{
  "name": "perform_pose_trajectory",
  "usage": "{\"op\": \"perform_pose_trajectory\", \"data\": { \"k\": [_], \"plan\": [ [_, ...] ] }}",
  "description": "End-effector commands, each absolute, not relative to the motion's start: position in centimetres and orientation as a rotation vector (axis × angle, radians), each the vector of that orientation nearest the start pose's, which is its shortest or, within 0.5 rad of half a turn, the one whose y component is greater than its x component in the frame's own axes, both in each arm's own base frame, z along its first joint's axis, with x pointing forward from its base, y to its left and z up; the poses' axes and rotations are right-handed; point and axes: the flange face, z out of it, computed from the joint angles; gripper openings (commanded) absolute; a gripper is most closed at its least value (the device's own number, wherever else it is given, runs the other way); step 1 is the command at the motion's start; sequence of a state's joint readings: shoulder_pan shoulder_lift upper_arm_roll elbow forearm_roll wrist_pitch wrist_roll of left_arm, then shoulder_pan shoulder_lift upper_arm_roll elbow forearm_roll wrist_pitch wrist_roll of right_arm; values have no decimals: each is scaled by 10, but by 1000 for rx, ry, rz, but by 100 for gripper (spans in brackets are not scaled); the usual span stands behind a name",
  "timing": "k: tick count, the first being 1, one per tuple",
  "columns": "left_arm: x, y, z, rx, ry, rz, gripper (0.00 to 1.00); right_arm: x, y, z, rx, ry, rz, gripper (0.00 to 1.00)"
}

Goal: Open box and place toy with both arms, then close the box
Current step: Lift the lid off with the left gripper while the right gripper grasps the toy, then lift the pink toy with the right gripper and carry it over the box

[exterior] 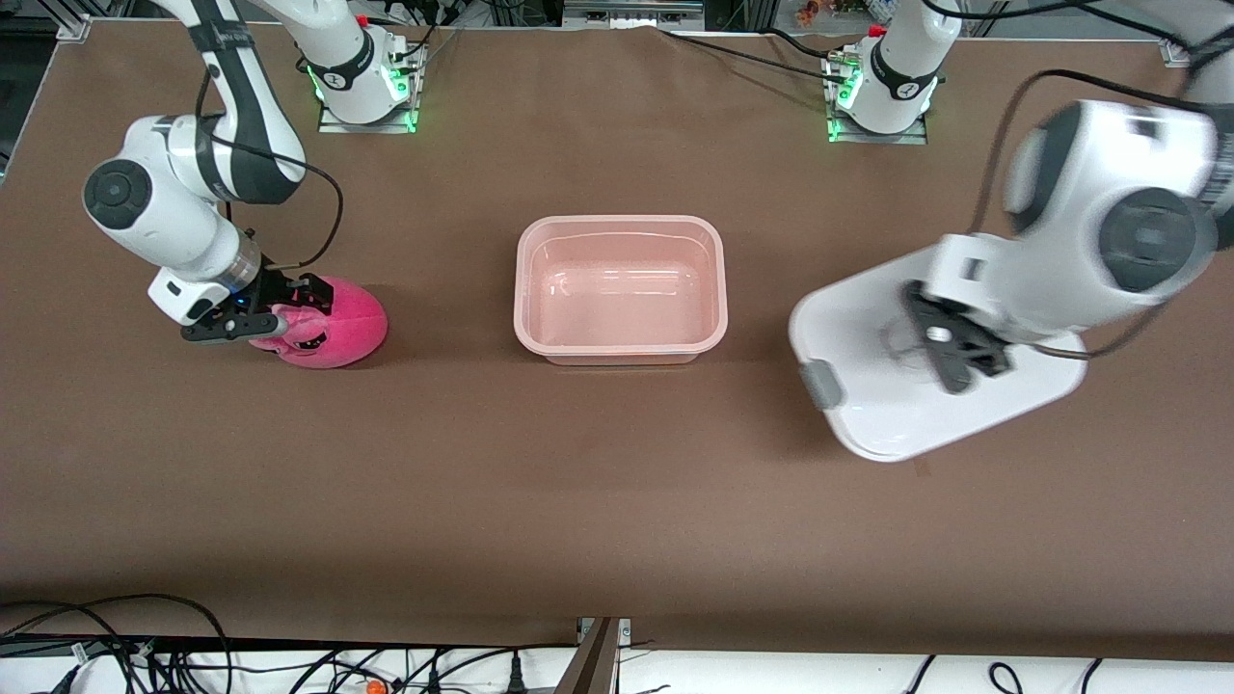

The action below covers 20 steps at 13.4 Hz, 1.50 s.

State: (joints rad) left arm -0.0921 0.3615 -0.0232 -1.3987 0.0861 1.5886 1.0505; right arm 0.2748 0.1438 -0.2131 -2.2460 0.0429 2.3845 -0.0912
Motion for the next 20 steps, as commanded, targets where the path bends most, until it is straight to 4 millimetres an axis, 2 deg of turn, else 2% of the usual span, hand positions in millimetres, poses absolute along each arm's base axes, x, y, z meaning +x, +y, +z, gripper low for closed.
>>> {"op": "perform_pose_trajectory", "data": {
  "k": [1, 2, 4, 5, 7, 8, 9, 11, 13, 16, 19, 20],
  "plan": [
    [650, -7, 491, -2562, 1785, 346, 0, 534, 30, 290, -3133, -215, -19, 96],
    [651, 3, 489, -2495, 1765, 406, 0, 533, 30, 289, -3133, -222, -14, 80],
    [652, 6, 491, -2457, 1791, 420, 0, 533, 30, 289, -3133, -229, -12, 26],
    [652, 11, 491, -2406, 1875, 427, 0, 534, 29, 291, -3131, -228, -14, 2],
    [651, 40, 491, -2408, 1913, 416, 0, 535, 29, 296, -3129, -235, -16, 0],
    [651, 45, 490, -2438, 1917, 395, 0, 537, 29, 301, -3126, -266, -18, 0],
    [651, 46, 489, -2447, 1920, 390, 0, 538, 32, 306, -3119, -325, 3, 0],
    [651, 48, 489, -2443, 1925, 392, 0, 549, 42, 330, -3099, -435, 18, 0],
    [651, 45, 489, -2449, 1934, 376, 0, 559, 50, 363, -3079, -496, 93, 0],
    [652, 34, 488, -2439, 1950, 373, 0, 571, 111, 424, -3037, -641, 236, 0],
    [652, 30, 488, -2455, 1962, 355, 0, 579, 182, 461, -3003, -837, 286, 0],
    [652, 28, 488, -2453, 1963, 358, 0, 577, 212, 468, -2982, -909, 348, 0]
  ]
}}
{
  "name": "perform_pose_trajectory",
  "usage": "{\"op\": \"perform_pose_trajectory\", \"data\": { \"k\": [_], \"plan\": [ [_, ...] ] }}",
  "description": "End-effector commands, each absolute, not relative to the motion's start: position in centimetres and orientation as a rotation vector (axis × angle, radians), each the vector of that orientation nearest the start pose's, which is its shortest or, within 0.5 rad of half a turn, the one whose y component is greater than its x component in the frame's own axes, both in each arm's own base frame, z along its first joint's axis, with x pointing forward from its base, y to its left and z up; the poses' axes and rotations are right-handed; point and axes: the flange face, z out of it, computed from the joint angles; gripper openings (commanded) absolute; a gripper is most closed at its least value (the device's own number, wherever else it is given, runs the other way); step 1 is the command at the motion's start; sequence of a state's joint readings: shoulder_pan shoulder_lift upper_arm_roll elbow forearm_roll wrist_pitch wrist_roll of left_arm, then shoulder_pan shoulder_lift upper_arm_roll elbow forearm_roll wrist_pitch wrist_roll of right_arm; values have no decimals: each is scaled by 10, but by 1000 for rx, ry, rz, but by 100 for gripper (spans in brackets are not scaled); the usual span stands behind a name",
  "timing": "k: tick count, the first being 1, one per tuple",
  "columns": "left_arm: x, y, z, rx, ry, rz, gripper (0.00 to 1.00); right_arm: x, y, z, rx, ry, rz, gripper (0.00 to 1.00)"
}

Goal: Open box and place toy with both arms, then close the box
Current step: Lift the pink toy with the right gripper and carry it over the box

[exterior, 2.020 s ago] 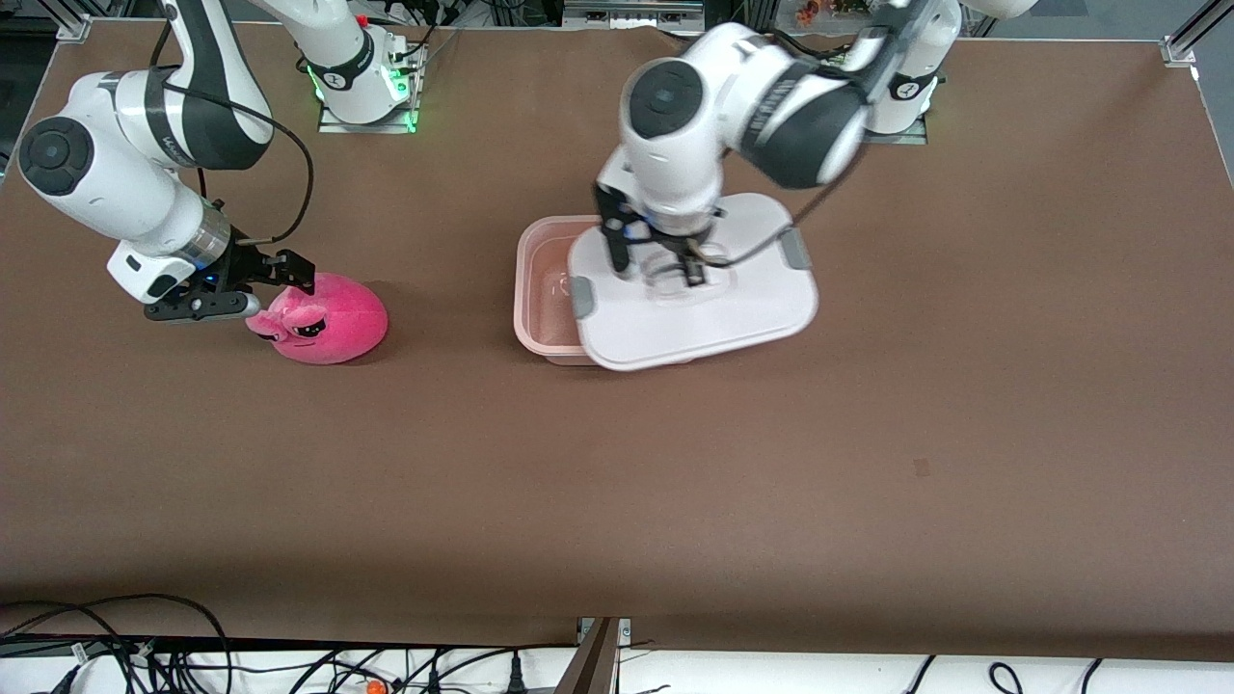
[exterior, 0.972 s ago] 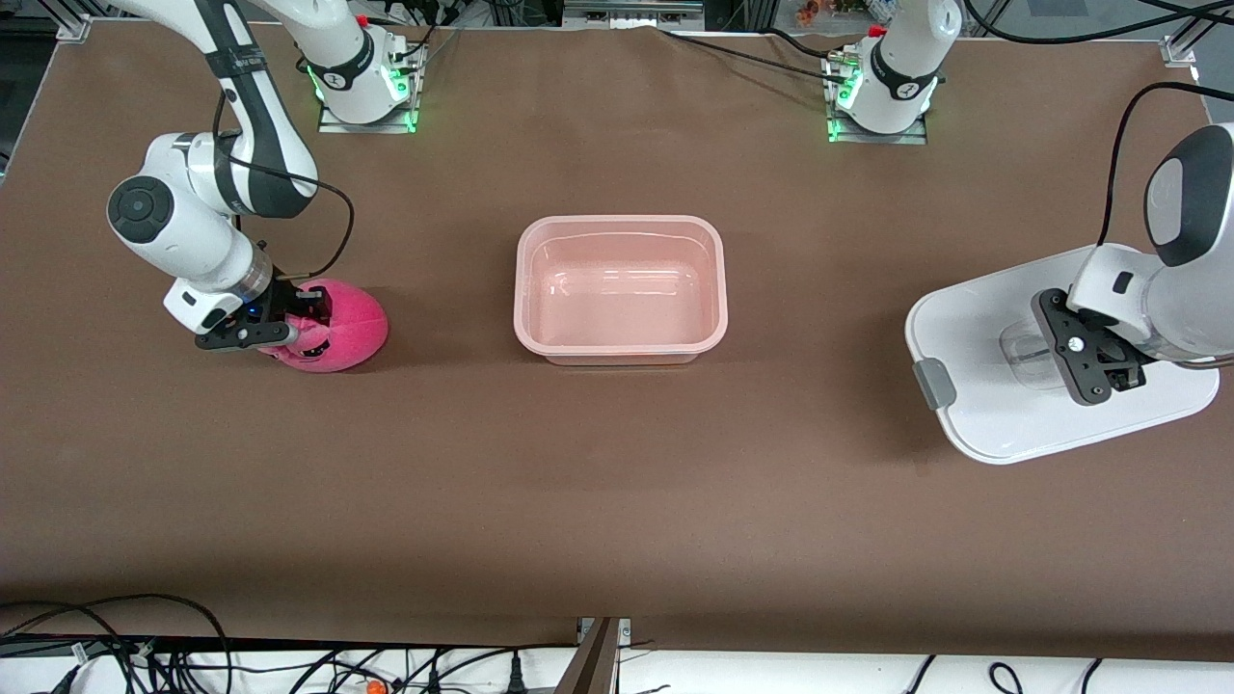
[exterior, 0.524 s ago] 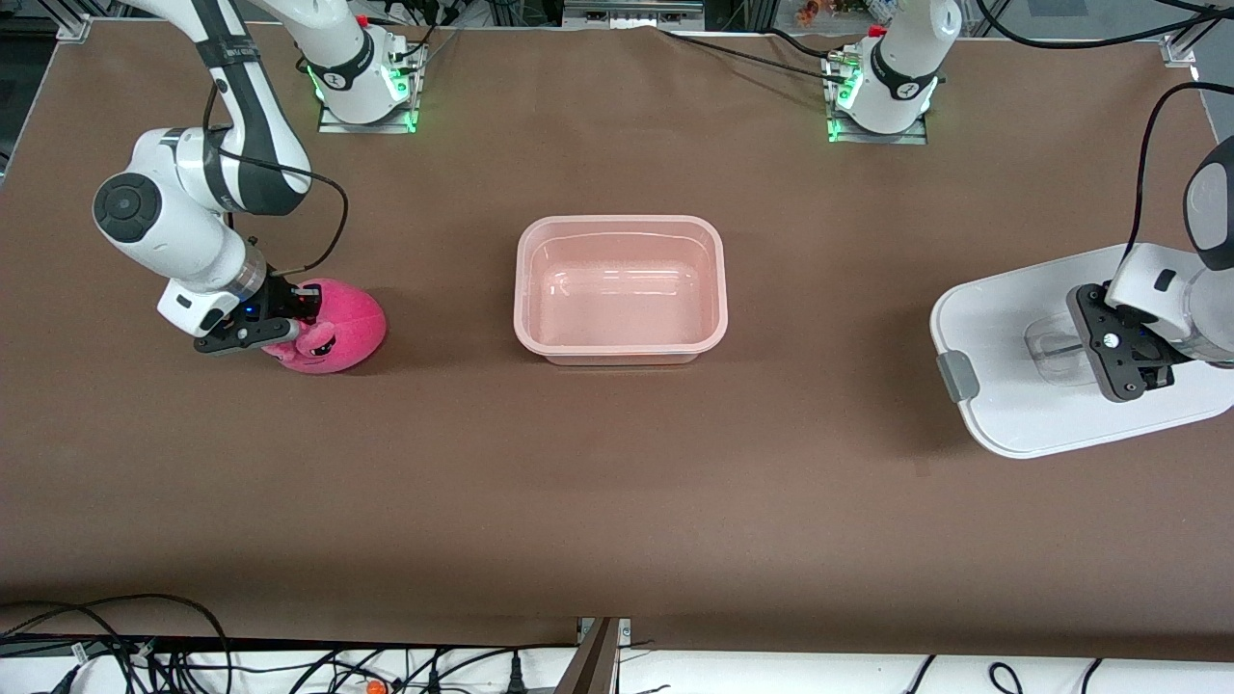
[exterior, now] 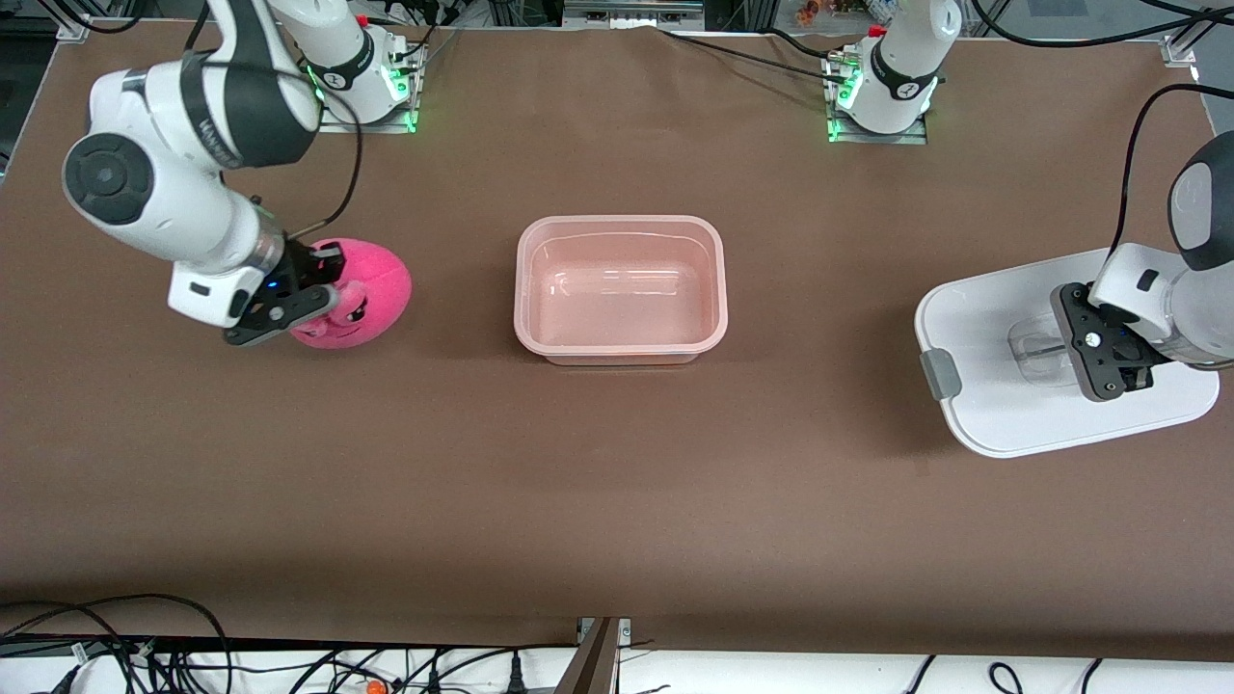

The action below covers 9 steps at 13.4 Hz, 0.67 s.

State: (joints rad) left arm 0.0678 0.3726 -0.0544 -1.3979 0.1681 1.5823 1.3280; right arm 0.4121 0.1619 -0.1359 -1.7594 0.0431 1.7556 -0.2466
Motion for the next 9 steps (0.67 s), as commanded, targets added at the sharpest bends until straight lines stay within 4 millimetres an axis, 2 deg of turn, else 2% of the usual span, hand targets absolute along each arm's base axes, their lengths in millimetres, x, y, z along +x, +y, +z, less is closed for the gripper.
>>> {"op": "perform_pose_trajectory", "data": {
  "k": [1, 4, 6, 7, 9],
  "plan": [
    [652, 28, 488, -2453, 1963, 358, 0, 572, 248, 476, -2958, -1002, 388, 0],
    [653, 31, 482, -2474, 1969, 355, 0, 549, 341, 487, -2902, -1236, 414, 0],
    [653, 32, 482, -2477, 1966, 354, 0, 527, 399, 480, -2842, -1417, 396, 0],
    [653, 31, 482, -2475, 1967, 356, 0, 522, 419, 472, -2831, -1480, 392, 0],
    [653, 29, 482, -2473, 1968, 356, 0, 502, 469, 459, -2788, -1716, 372, 0]
  ]
}}
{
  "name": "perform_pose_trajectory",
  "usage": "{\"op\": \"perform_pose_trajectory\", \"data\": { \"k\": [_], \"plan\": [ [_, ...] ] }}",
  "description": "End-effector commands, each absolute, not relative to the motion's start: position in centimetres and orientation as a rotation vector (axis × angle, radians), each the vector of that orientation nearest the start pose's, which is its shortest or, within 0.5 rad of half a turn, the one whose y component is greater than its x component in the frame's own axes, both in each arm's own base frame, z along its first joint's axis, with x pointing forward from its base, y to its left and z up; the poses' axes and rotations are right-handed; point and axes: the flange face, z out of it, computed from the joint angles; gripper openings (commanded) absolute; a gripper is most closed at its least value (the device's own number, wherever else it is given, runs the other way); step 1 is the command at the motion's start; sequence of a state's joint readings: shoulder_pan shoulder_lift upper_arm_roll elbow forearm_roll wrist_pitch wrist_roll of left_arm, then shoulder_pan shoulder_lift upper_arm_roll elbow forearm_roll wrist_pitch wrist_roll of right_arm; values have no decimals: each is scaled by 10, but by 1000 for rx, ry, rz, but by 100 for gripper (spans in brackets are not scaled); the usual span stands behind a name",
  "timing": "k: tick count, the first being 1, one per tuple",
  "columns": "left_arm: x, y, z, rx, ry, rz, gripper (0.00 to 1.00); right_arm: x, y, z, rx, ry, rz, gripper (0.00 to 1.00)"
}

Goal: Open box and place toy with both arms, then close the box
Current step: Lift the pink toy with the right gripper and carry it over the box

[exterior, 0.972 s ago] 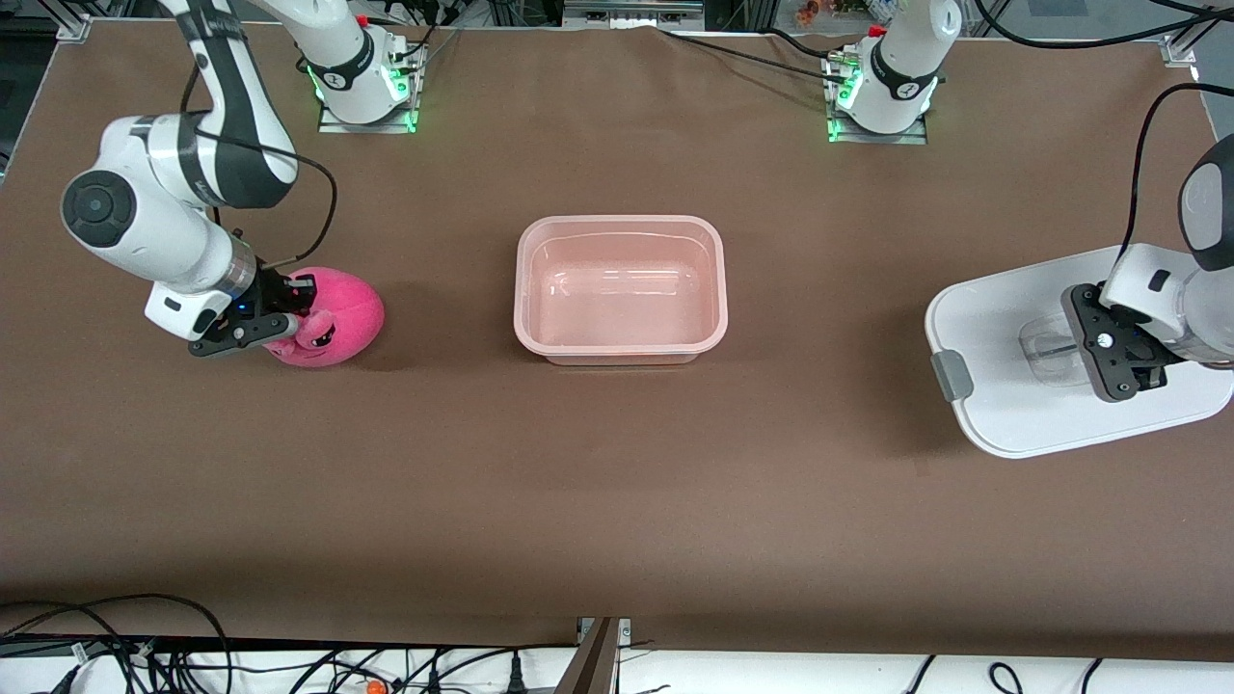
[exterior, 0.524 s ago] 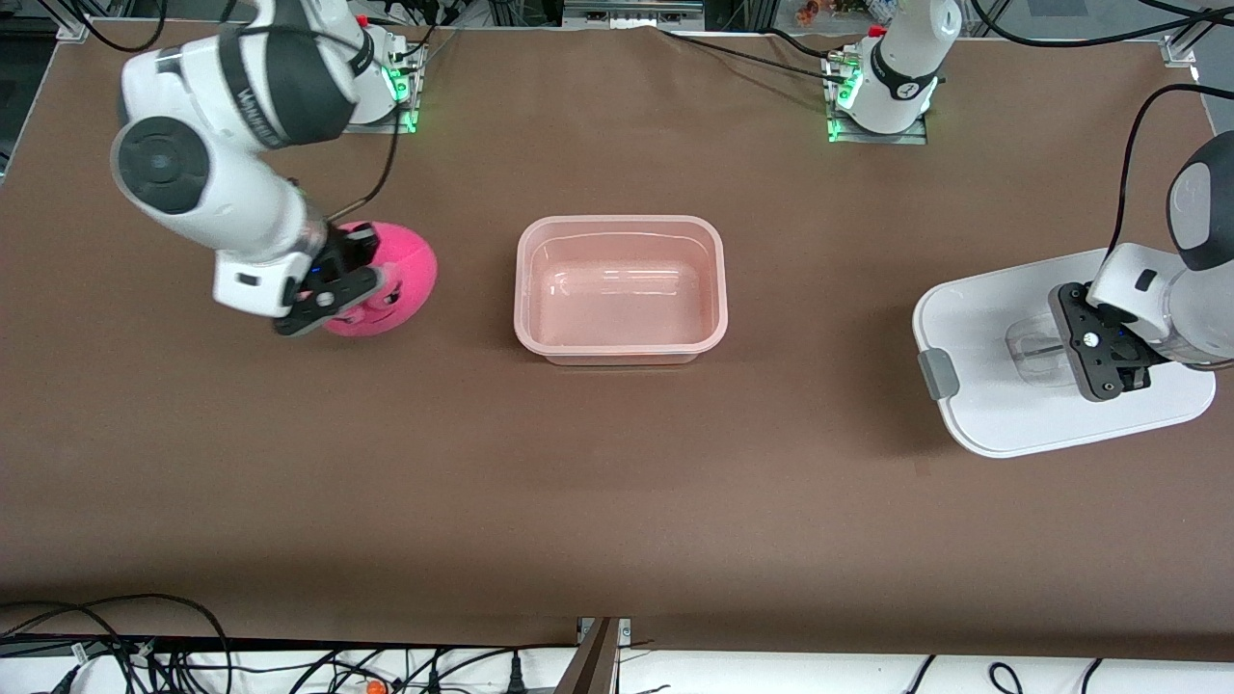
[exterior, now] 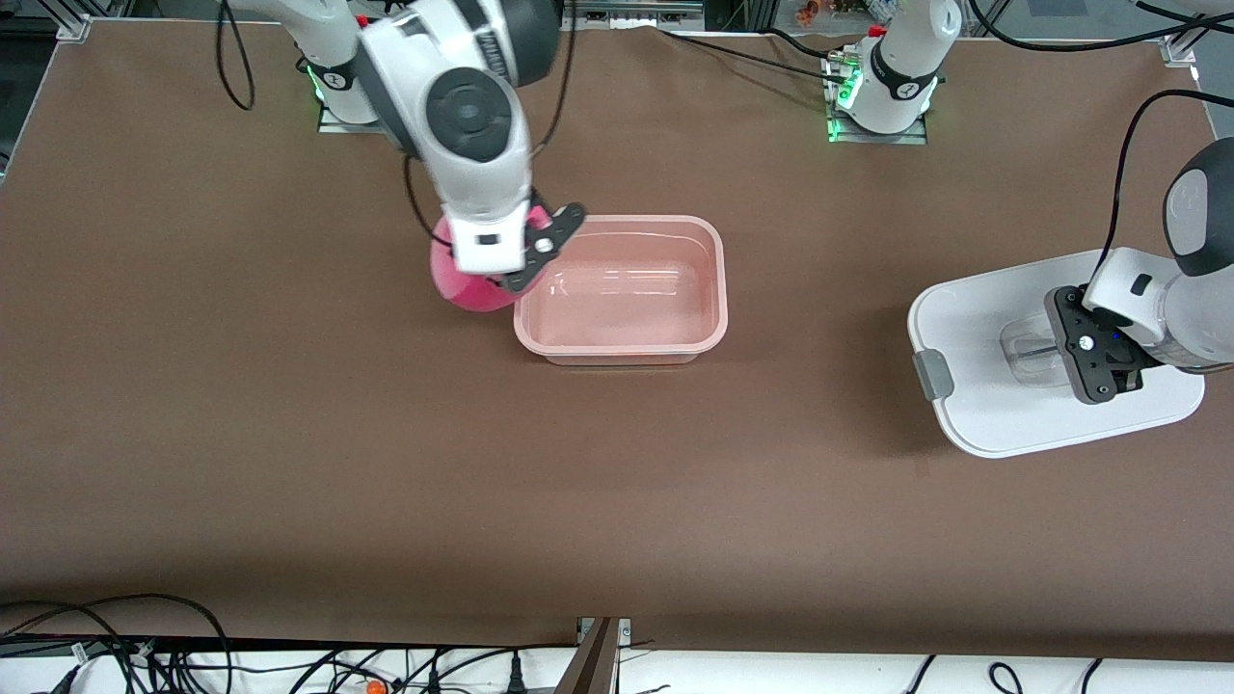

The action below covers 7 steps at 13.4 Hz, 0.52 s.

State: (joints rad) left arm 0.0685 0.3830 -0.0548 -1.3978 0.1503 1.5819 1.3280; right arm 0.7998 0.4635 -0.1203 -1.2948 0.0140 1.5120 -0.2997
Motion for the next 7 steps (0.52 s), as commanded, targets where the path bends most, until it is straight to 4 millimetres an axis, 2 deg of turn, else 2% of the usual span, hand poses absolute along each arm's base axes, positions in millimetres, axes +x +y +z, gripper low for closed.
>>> {"op": "perform_pose_trajectory", "data": {
  "k": [1, 5, 7],
  "plan": [
    [653, 27, 482, -2471, 1970, 356, 0, 494, 486, 448, -2780, -1797, 377, 0],
    [653, 29, 482, -2465, 1975, 359, 0, 467, 530, 401, -2765, -1974, 430, 0],
    [653, 28, 482, -2466, 1975, 357, 0, 456, 545, 382, -2752, -2030, 447, 0]
  ]
}}
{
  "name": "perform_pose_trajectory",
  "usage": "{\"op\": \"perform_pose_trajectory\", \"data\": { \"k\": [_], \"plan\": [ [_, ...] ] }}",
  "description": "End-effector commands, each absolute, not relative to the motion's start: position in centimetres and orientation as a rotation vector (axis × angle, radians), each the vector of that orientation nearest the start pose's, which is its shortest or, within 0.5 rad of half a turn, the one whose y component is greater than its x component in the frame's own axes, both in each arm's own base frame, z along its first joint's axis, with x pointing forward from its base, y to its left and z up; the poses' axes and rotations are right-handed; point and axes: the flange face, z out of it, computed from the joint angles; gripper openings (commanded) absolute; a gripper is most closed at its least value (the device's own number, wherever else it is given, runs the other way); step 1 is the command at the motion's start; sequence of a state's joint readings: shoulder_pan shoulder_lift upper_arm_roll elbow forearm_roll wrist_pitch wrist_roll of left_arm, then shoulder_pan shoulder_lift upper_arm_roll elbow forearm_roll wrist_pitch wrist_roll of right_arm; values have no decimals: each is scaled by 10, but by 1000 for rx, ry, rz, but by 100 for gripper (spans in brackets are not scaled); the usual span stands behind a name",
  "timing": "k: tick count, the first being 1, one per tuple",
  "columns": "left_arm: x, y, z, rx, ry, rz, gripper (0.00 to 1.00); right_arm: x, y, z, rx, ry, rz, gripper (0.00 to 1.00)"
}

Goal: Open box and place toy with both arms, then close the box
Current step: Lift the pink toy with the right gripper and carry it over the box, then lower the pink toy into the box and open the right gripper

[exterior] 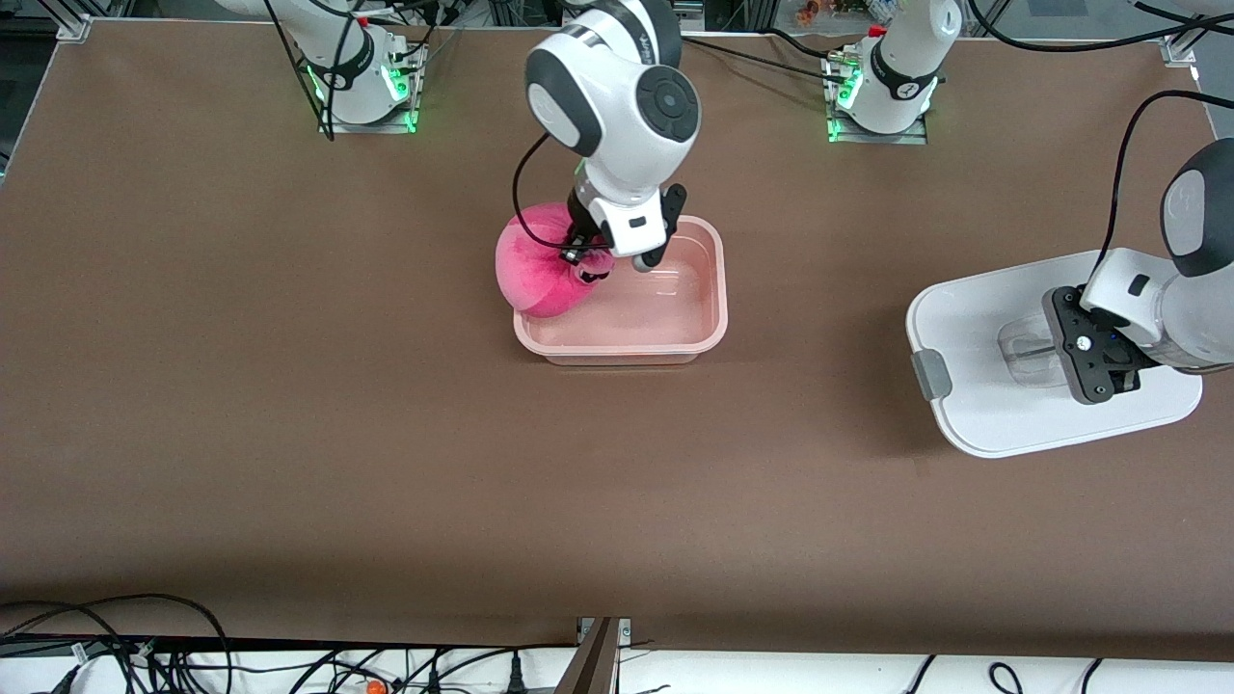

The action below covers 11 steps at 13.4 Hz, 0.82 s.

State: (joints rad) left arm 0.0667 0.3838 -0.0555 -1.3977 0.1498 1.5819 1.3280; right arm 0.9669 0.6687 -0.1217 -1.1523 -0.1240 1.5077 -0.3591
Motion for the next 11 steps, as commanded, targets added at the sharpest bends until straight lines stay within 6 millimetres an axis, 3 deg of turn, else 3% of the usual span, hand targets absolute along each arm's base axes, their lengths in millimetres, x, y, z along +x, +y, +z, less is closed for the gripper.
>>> {"op": "perform_pose_trajectory", "data": {
  "k": [1, 6, 11],
  "plan": [
    [653, 26, 482, -2464, 1980, 356, 0, 455, 549, 373, -2751, -2036, 441, 0],
    [651, 24, 479, -2447, 2035, 369, 0, 446, 574, 332, -2730, -2081, 362, 0],
    [651, 25, 480, -2449, 2033, 367, 0, 441, 580, 293, -2737, -2163, 399, 0]
  ]
}}
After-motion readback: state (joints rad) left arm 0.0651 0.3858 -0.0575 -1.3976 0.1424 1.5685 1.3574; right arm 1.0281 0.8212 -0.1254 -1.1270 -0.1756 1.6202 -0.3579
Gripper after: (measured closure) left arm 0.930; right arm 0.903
